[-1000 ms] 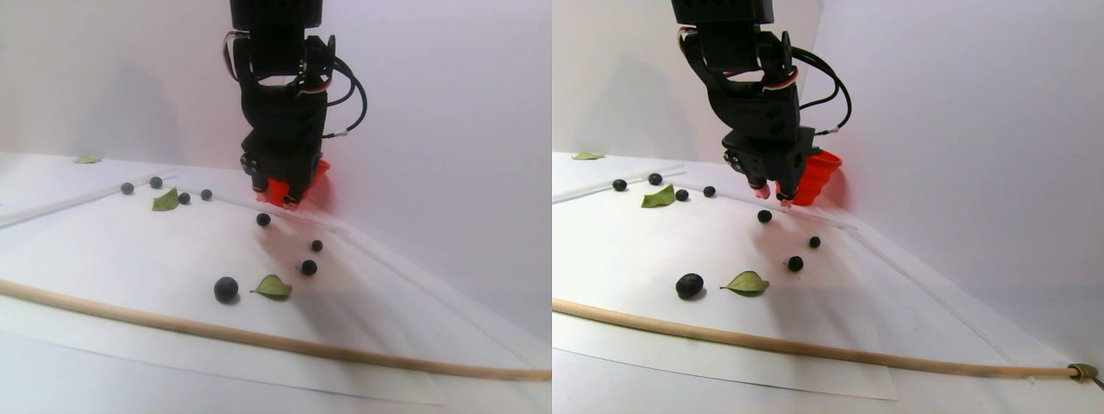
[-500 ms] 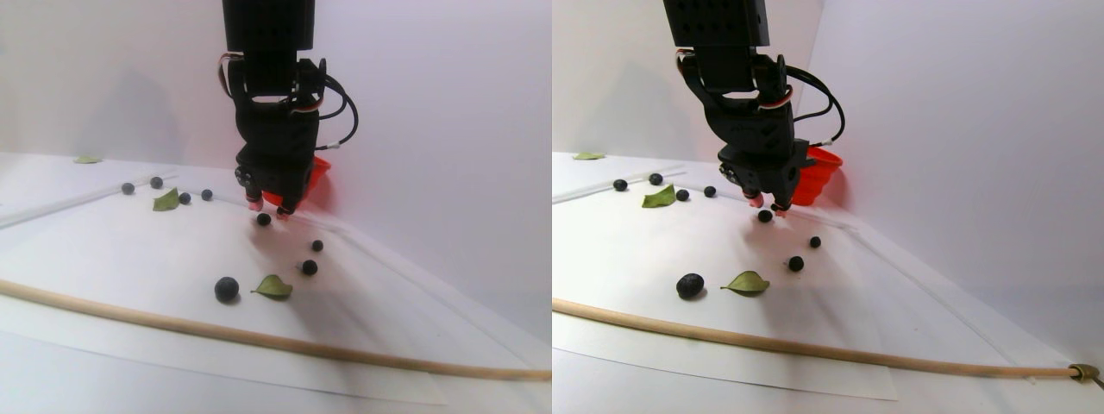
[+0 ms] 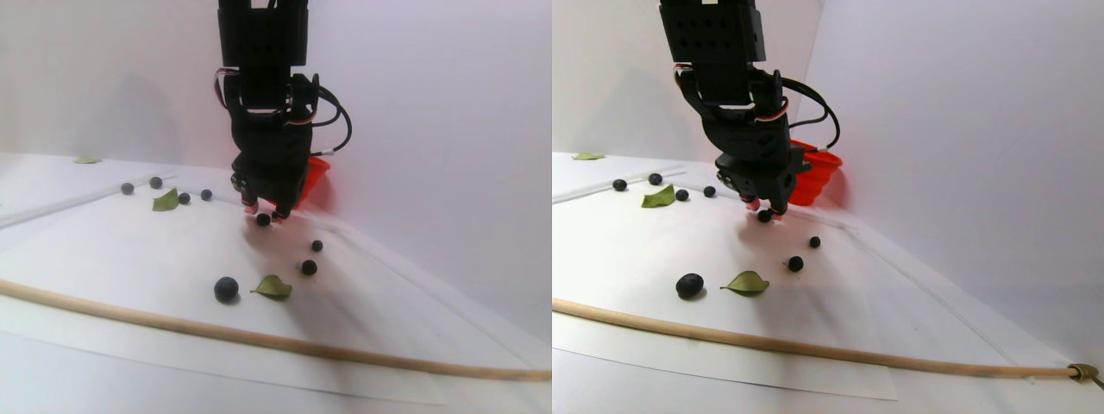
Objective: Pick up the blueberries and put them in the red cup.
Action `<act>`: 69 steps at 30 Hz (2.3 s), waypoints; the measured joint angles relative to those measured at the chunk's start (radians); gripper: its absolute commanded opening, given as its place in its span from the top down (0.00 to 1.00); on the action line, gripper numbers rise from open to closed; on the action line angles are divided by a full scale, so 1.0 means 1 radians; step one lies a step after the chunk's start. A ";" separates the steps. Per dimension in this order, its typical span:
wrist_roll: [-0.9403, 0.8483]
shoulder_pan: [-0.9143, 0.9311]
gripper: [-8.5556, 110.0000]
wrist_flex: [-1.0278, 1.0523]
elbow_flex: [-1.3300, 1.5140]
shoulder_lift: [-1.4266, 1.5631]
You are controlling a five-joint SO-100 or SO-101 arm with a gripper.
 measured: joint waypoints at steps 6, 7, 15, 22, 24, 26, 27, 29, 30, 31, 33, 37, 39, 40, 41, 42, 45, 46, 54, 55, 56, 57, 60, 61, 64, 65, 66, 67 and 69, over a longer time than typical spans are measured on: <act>0.000 -0.002 0.77 0.000 -0.014 -0.017; -0.003 -0.002 0.77 0.000 -0.015 -0.020; -0.026 -0.002 0.78 -0.017 -0.031 -0.049; -0.029 -0.002 0.80 -0.018 -0.035 -0.049; -0.040 -0.002 0.80 -0.018 -0.035 -0.057; -0.048 -0.002 0.81 -0.020 -0.037 -0.060; -0.051 -0.002 0.81 -0.020 -0.040 -0.060; -0.055 -0.002 0.81 -0.020 -0.043 -0.060; -0.055 -0.002 0.81 -0.020 -0.043 -0.061; -0.057 -0.002 0.81 -0.020 -0.043 -0.061; -0.060 -0.002 0.81 -0.020 -0.043 -0.061; -0.074 -0.002 0.81 -0.031 -0.040 -0.061; -0.083 -0.003 0.81 -0.041 -0.028 -0.061; -0.086 -0.003 0.81 -0.044 -0.025 -0.060; -0.089 -0.003 0.81 -0.048 -0.020 -0.057; -0.089 -0.005 0.81 -0.049 -0.014 -0.051; -0.089 -0.012 0.81 -0.049 0.003 -0.038; -0.089 -0.012 0.81 -0.049 0.003 -0.037; -0.089 -0.023 0.81 -0.032 0.040 0.021; -0.092 -0.023 0.81 -0.029 0.040 0.028; -0.097 -0.023 0.81 -0.028 0.040 0.034; -0.101 -0.023 0.81 -0.025 0.040 0.040; -0.104 -0.023 0.81 -0.021 0.040 0.057; -0.107 -0.026 0.81 -0.018 0.048 0.066; -0.117 -0.037 0.81 -0.005 0.075 0.104; -0.117 -0.040 0.81 0.002 0.081 0.118; -0.117 -0.040 0.81 0.003 0.084 0.130; -0.117 -0.040 0.81 0.005 0.086 0.137; -0.117 -0.048 0.81 0.023 0.100 0.170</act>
